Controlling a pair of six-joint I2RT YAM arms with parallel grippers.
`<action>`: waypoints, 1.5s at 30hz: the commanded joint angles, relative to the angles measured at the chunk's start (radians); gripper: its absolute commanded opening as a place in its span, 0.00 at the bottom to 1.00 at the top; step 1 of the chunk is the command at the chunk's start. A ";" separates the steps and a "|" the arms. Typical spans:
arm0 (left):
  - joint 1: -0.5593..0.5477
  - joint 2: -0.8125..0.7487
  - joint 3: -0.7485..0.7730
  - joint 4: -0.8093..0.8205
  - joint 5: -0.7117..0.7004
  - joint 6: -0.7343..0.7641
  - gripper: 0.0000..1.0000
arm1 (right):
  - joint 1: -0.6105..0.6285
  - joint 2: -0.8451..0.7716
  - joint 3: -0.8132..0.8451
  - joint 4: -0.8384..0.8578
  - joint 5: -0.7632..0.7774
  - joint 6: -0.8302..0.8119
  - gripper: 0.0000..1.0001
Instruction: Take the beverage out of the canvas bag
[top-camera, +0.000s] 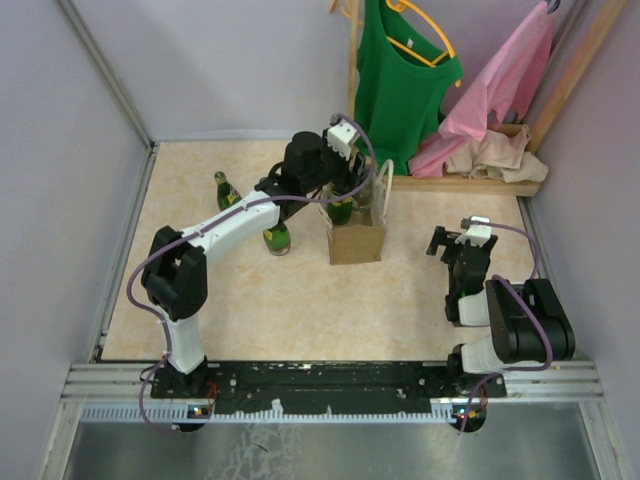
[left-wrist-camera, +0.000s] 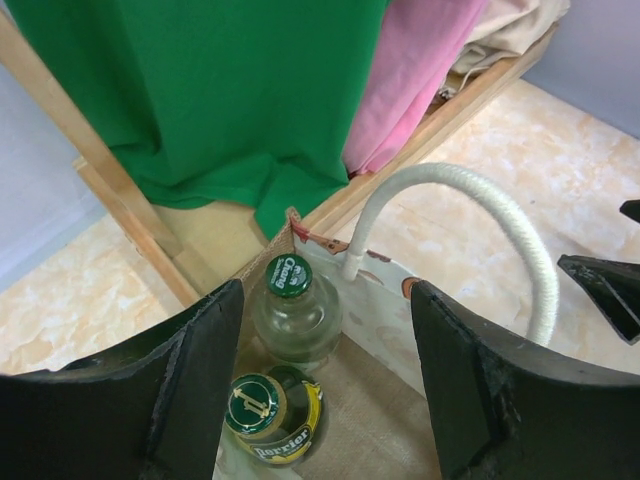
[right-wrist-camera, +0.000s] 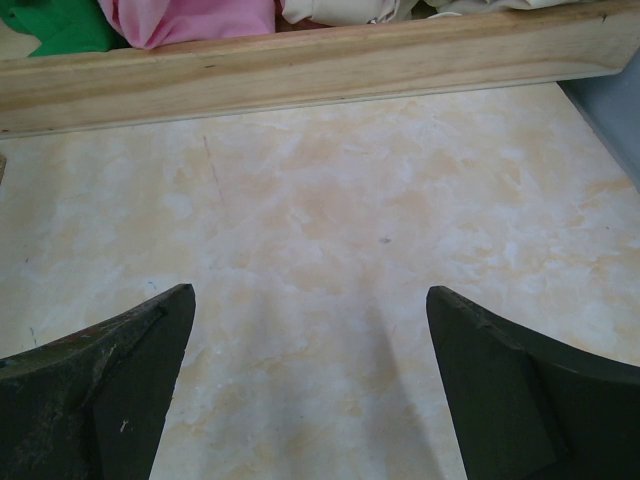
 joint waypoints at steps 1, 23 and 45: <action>0.026 0.035 -0.007 0.009 -0.014 -0.042 0.74 | 0.010 0.007 0.034 0.056 0.008 -0.012 0.99; 0.056 0.079 -0.112 0.096 0.045 -0.100 0.73 | 0.009 0.006 0.034 0.056 0.008 -0.012 0.99; 0.056 0.145 -0.136 0.141 0.108 -0.104 0.23 | 0.009 0.007 0.034 0.056 0.009 -0.012 0.99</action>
